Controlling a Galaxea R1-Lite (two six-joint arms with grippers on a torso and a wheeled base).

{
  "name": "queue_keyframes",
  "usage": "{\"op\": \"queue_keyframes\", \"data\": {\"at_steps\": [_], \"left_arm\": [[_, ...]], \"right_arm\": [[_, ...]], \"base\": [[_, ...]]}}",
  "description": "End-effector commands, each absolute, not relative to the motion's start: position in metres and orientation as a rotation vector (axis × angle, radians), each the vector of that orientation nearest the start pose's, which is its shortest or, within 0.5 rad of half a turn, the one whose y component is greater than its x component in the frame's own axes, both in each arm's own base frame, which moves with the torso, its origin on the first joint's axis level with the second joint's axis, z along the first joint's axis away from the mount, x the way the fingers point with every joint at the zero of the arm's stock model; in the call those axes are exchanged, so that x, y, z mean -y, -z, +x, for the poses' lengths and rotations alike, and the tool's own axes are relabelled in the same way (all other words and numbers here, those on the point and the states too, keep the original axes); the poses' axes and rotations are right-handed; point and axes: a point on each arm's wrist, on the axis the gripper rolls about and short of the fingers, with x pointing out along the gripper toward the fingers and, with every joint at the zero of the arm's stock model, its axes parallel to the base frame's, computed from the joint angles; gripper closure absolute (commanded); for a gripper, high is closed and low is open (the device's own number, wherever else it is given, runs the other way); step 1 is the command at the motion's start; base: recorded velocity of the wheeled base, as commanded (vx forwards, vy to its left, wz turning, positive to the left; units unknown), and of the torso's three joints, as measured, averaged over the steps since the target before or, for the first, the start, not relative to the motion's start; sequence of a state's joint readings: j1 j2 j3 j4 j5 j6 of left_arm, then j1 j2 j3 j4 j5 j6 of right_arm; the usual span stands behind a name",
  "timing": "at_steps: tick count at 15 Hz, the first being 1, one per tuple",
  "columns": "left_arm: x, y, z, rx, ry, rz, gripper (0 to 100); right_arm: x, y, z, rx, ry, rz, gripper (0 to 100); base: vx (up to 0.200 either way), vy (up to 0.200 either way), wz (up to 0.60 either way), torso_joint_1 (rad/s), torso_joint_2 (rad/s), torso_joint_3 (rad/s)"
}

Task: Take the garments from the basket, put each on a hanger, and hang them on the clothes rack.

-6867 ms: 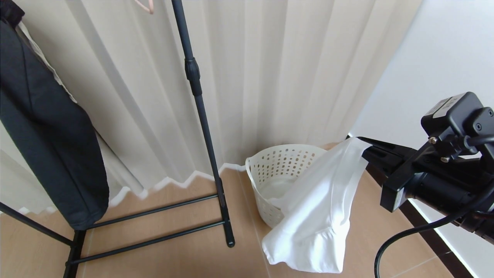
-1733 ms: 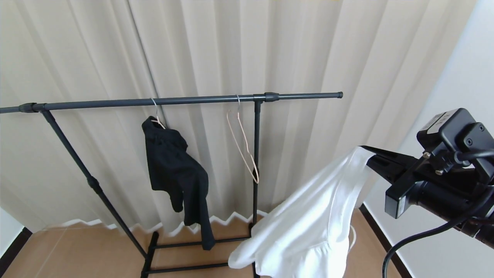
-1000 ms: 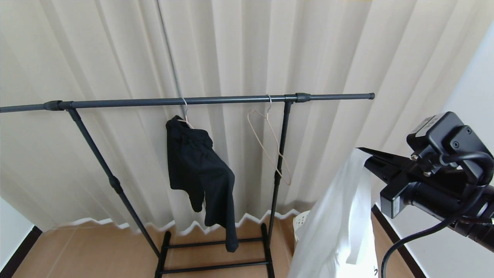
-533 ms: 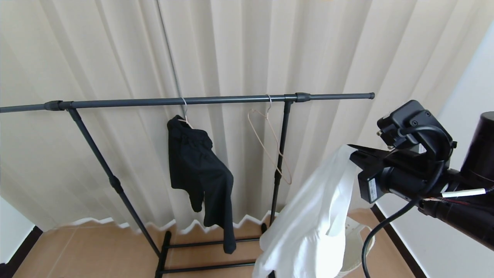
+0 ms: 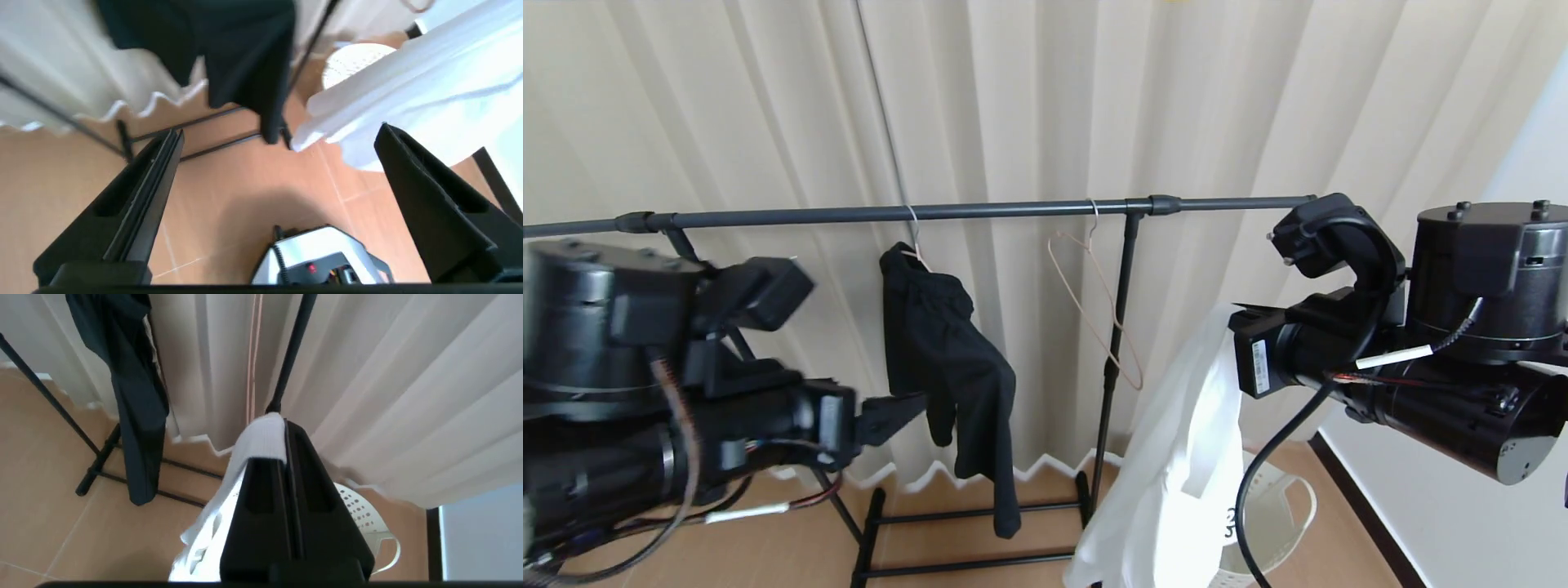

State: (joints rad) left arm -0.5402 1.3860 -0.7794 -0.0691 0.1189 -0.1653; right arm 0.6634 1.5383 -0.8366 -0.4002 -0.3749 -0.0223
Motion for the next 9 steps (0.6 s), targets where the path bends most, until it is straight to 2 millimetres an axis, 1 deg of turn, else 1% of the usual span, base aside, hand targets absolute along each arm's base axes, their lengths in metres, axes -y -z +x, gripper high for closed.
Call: {"op": "queue_keyframes", "data": {"at_steps": [1,2,3,5,6,9], "left_arm": [[0.189,-0.179,0.235,-0.634,0.492,0.068,0],[0.208,-0.177,0.238,-0.632,0.533,0.076,0],[0.223,-0.173,0.243,-0.642,0.555,0.053,0],[0.242,-0.17,0.247,-0.674,0.64,-0.026,0],[0.249,-0.166,0.247,-0.708,0.707,-0.061,0],[0.256,-0.158,0.249,-0.734,0.721,-0.073,0]], "right_arm": [[-0.166,-0.209,0.218,-0.275,-0.309,-0.182,100],[-0.17,-0.208,0.217,-0.279,-0.317,-0.173,100],[-0.172,-0.207,0.216,-0.282,-0.325,-0.167,100],[-0.179,-0.205,0.214,-0.29,-0.342,-0.165,100],[-0.182,-0.204,0.212,-0.294,-0.352,-0.158,100],[-0.188,-0.202,0.21,-0.296,-0.359,-0.162,100]], "base": [[0.0,0.0,0.0,0.0,0.0,0.0],[0.0,0.0,0.0,0.0,0.0,0.0],[0.0,0.0,0.0,0.0,0.0,0.0],[0.0,0.0,0.0,0.0,0.0,0.0],[0.0,0.0,0.0,0.0,0.0,0.0],[0.0,0.0,0.0,0.0,0.0,0.0]]}}
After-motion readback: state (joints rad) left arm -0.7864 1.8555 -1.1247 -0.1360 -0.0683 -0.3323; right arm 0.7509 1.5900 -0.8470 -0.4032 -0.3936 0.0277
